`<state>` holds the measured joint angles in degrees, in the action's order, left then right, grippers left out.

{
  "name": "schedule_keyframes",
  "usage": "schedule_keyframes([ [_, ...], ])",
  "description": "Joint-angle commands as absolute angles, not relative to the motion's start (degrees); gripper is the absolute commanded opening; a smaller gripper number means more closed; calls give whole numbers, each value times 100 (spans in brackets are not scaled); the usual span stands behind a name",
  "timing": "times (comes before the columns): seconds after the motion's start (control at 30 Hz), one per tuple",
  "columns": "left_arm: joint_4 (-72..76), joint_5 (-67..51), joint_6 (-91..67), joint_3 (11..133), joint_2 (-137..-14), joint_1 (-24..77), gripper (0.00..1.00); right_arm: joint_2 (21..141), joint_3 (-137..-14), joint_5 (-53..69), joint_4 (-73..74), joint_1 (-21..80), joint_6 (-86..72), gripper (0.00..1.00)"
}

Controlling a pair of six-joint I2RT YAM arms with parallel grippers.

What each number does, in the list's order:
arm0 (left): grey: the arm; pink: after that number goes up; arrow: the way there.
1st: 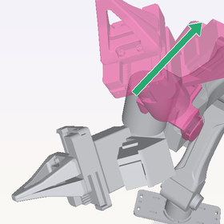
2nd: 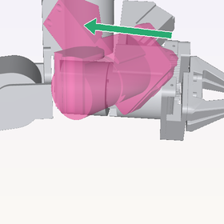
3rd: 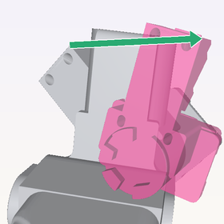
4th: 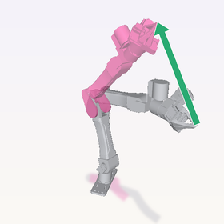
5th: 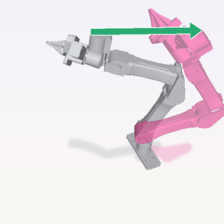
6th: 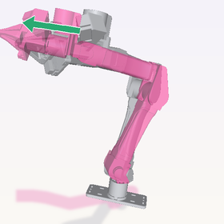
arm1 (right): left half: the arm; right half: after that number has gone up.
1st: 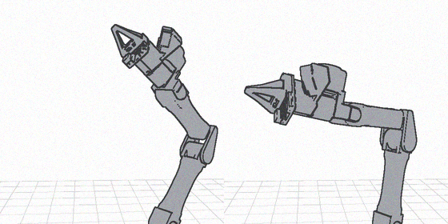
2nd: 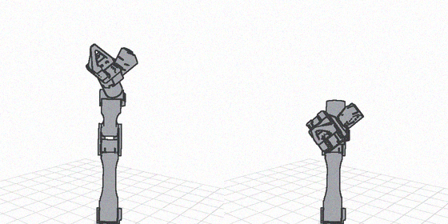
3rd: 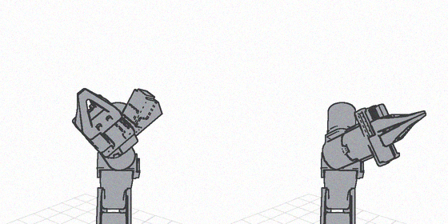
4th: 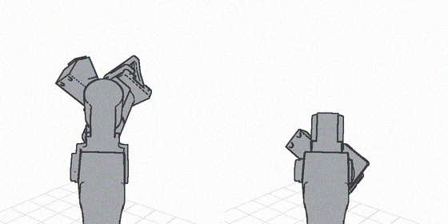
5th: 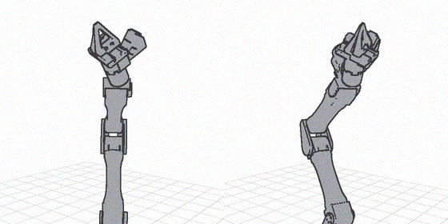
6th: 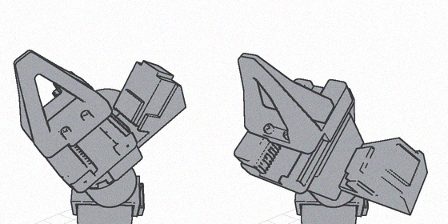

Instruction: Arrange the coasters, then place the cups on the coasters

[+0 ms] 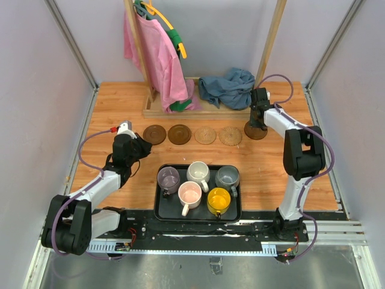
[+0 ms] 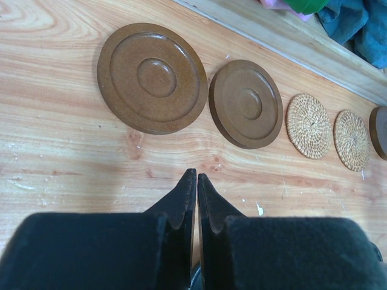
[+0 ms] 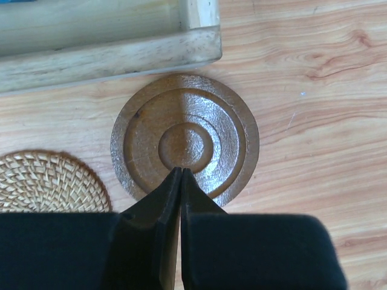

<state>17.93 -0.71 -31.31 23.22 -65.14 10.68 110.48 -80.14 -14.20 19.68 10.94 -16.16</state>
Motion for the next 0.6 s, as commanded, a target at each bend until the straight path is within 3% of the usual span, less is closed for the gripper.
schedule_keyframes([
  [0.0, 1987, -128, -3093, 2303, -6503, 1052, 7, 11308, -8242, -1207, 2063, 905, -1748, 3],
  [0.57, 1961, -102, -3076, 2374, -6513, 1054, 8, 11427, -7639, -892, 1941, 815, -2010, 1],
])
